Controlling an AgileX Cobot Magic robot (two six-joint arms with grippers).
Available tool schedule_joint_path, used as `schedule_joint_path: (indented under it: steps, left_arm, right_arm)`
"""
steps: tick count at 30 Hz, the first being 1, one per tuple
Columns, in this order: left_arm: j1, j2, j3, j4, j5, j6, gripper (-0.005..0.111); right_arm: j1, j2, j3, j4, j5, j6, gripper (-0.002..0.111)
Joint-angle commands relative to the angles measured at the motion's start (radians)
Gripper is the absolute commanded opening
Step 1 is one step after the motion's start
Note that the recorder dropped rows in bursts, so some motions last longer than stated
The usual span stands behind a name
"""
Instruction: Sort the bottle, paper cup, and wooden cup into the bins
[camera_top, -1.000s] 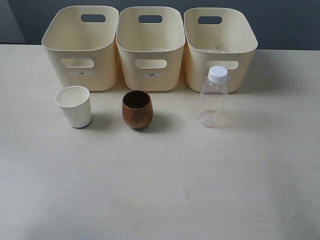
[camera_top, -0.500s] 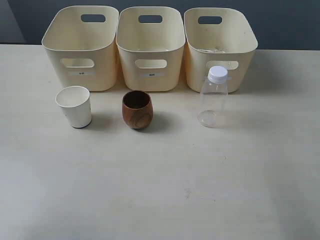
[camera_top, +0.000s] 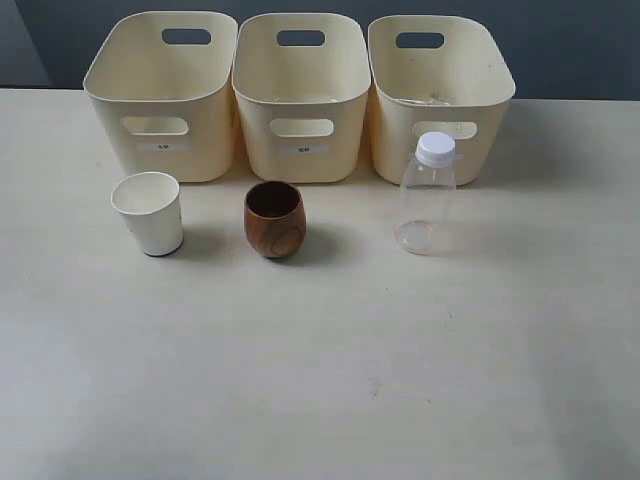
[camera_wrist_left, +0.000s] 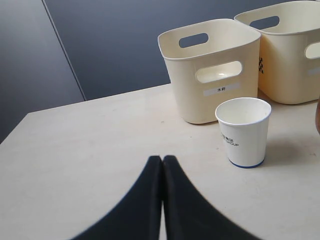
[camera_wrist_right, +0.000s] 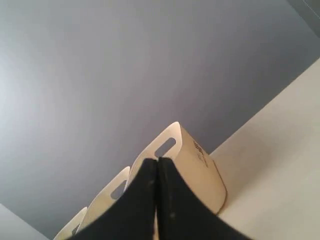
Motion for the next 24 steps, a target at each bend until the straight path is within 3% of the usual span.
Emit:
schedule_joint_path:
  steps: [1,11,13,15,16,17,18,21,24]
  left_arm:
    - [-0.003,-0.005,0.001,0.000,-0.005,-0.002,0.000]
    - [-0.003,-0.005,0.001,0.000,-0.005,-0.002,0.000]
    - [-0.003,-0.005,0.001,0.000,-0.005,-0.002,0.000]
    - [-0.003,-0.005,0.001,0.000,-0.005,-0.002,0.000]
    - [-0.003,-0.005,0.001,0.000,-0.005,-0.002,0.000]
    - [-0.003,-0.005,0.001,0.000,-0.005,-0.002,0.000]
    - [-0.003,-0.005,0.001,0.000,-0.005,-0.002,0.000]
    - [-0.003,-0.005,0.001,0.000,-0.005,-0.002,0.000]
    - [-0.003,-0.005,0.001,0.000,-0.005,-0.002,0.000]
  right_arm:
    - [-0.004,-0.004,0.001,0.022,0.073,-0.003,0.000]
    - [0.002,-0.004,-0.002,0.052,0.126,-0.074,0.000]
    - [0.050,-0.004,-0.095,0.081,0.214,-0.331,0.000]
    - [0.109,-0.004,-0.180,0.385,0.256,-0.682,0.000]
    - [0.138,-0.004,-0.219,0.642,0.270,-0.993,0.000]
    - [0.146,-0.004,-0.231,0.771,0.286,-1.115,0.000]
    - [0.148,-0.004,-0.250,1.014,0.366,-1.413,0.000]
    - [0.142,0.025,-0.254,1.230,0.601,-1.806,0.000]
    - [0.138,0.113,-0.254,1.284,0.750,-2.060,0.000]
